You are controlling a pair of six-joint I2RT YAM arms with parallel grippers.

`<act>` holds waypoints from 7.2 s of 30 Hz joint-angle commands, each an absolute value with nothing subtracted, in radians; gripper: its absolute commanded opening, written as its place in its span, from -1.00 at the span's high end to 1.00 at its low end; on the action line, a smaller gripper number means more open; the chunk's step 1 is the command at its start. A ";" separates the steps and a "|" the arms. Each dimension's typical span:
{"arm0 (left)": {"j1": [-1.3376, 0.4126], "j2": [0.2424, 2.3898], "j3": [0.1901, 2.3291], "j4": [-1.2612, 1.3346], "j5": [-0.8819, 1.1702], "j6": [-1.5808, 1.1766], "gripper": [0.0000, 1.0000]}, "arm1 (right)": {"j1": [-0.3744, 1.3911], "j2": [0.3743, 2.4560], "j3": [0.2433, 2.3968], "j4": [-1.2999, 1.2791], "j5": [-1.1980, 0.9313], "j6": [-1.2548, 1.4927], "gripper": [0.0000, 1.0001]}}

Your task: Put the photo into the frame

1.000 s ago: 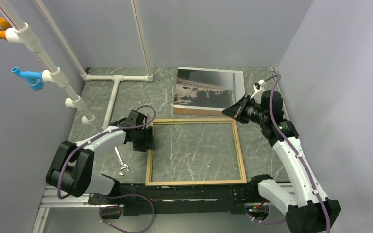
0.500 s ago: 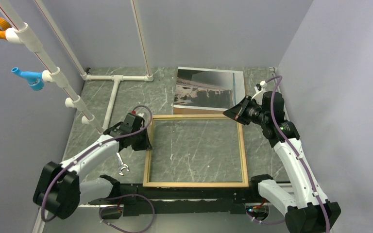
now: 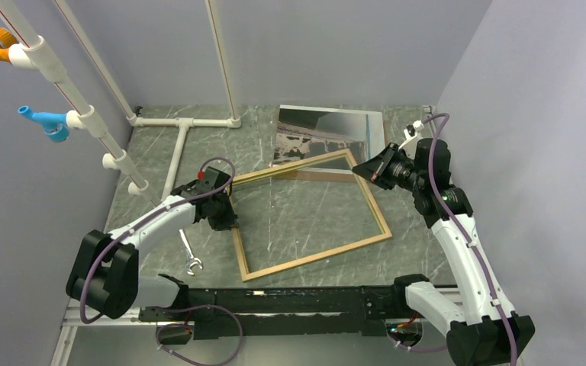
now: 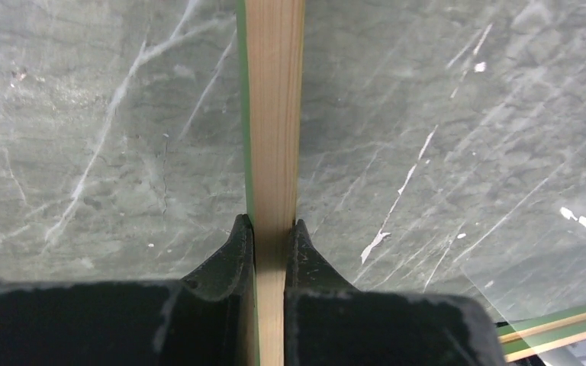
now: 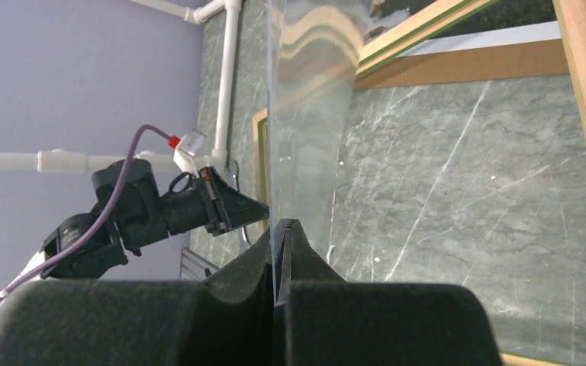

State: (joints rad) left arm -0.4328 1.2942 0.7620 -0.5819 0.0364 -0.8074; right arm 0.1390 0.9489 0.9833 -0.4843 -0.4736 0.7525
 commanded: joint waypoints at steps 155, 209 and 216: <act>-0.595 1.577 0.985 -0.602 0.007 -0.652 -0.38 | -0.176 1.125 0.931 -0.484 -0.978 0.570 1.00; -0.533 1.642 0.971 -0.488 0.034 -0.763 1.00 | -0.101 1.220 0.974 -0.436 -1.002 0.535 1.00; -0.521 1.634 1.030 -0.525 0.019 -0.730 1.00 | -0.097 1.234 0.961 -0.418 -1.000 0.532 1.00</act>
